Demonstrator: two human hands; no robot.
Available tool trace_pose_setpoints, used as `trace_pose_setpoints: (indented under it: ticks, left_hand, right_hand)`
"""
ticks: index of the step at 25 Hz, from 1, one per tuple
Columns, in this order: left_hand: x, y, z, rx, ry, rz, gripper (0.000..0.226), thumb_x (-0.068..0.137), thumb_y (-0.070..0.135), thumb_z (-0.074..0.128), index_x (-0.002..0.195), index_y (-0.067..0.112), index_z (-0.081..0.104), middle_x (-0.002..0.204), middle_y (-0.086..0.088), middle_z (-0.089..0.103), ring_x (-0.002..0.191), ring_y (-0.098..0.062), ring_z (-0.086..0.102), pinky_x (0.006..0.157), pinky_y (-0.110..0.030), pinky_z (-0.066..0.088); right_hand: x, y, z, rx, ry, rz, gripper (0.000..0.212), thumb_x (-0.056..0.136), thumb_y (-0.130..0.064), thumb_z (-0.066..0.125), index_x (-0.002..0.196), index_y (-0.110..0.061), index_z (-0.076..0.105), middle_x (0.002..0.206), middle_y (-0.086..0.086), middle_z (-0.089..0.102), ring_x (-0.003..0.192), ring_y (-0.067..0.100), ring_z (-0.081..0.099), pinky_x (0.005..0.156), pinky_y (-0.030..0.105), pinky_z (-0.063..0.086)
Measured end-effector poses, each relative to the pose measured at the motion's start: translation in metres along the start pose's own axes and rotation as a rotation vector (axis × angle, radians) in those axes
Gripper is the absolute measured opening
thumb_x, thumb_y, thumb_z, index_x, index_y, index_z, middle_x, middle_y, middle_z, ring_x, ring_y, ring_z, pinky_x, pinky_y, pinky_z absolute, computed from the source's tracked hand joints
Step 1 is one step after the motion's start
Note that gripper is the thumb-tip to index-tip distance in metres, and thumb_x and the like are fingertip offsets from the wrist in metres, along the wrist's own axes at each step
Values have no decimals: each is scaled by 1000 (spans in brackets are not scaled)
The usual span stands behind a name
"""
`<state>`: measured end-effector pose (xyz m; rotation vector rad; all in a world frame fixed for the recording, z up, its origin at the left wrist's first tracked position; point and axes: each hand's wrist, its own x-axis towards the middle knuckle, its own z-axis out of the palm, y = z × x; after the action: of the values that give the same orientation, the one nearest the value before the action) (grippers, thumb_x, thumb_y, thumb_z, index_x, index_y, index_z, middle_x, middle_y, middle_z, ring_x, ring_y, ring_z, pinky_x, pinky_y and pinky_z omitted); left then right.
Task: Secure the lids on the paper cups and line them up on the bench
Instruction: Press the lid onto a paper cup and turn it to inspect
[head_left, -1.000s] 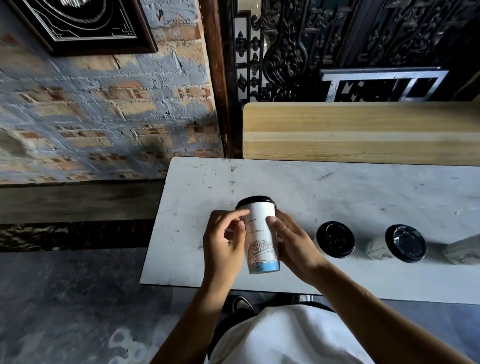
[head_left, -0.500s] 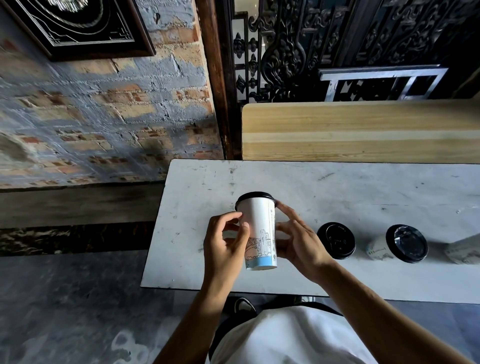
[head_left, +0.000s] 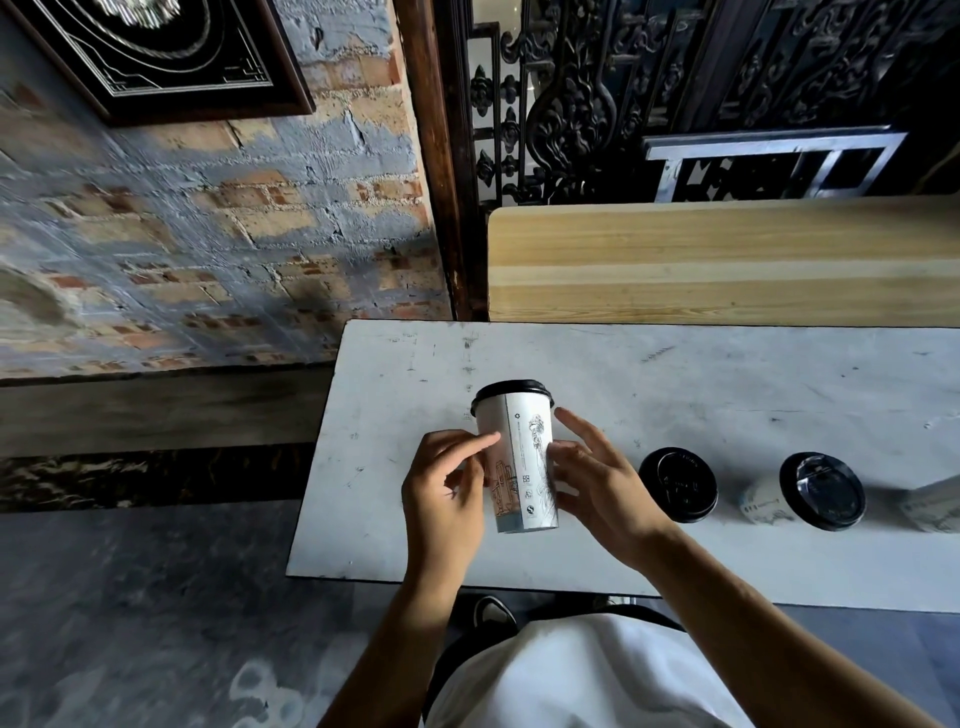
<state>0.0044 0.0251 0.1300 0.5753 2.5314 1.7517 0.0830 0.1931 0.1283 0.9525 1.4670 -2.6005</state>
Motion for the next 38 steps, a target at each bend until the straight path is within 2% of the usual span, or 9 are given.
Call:
trace_pose_setpoints:
  ticks: [6,11,14,18,23,28,30,33,38]
  left_hand:
    - [-4,5,5,-57,39,-95,32,93,-12,59,105,10,79,101,-7,71,92,-7,68,75,-14,55]
    - [-6,10,6,-157,56,-213,11,94,6,70,104,6,74,105,-7,73,90,3,69,77,-13,55]
    - [-7,12,8,-166,40,-259,15,90,14,76,103,9,73,103,-4,74,87,6,70,73,-9,54]
    - [-6,9,8,-139,5,-152,10,91,8,75,100,9,76,100,-6,74,87,-6,73,75,-15,56]
    - [-4,4,8,-85,-23,-66,20,90,-8,69,94,9,80,97,-4,72,91,-12,71,79,-17,54]
    - [-5,-3,10,-81,-52,-32,33,88,-13,63,94,14,82,99,-1,68,94,-16,70,76,-30,60]
    - [-7,-1,10,-102,-33,-57,32,89,-11,62,95,14,81,100,-2,70,94,-17,71,77,-26,59]
    - [-9,8,10,-160,-22,-94,24,89,-4,61,93,12,78,100,-5,70,93,-15,71,77,-14,53]
    - [-12,16,9,-267,-57,-162,13,91,-5,69,94,7,72,103,-14,66,88,-10,69,73,-13,54]
  right_hand:
    - [-1,-4,3,-4,-38,12,57,85,-22,67,141,-23,57,101,10,73,85,22,70,77,38,56]
    - [-2,-6,-1,53,-37,42,45,100,-8,49,135,-33,58,92,7,71,79,22,68,66,33,56]
    - [-2,-6,-3,60,-48,26,48,100,-4,48,136,-35,56,94,12,69,81,26,65,71,36,55]
    - [-2,-2,-7,66,-27,11,52,99,-3,53,142,-31,48,92,10,73,83,29,65,77,43,55]
    - [-1,2,-7,87,21,30,71,78,-13,68,145,-21,47,105,18,65,93,32,66,80,45,56]
    - [2,1,-9,100,-21,24,62,82,-16,69,143,-17,56,117,21,66,100,32,68,87,43,54]
    - [3,0,-11,127,-26,43,51,87,-16,62,138,-17,61,115,16,69,101,30,66,86,41,52]
    - [3,0,-11,171,-5,37,44,94,-3,51,134,-15,64,110,12,65,94,28,63,79,39,54]
    - [2,0,-10,168,5,-21,43,96,5,53,131,-17,64,102,13,62,89,27,65,72,38,57]
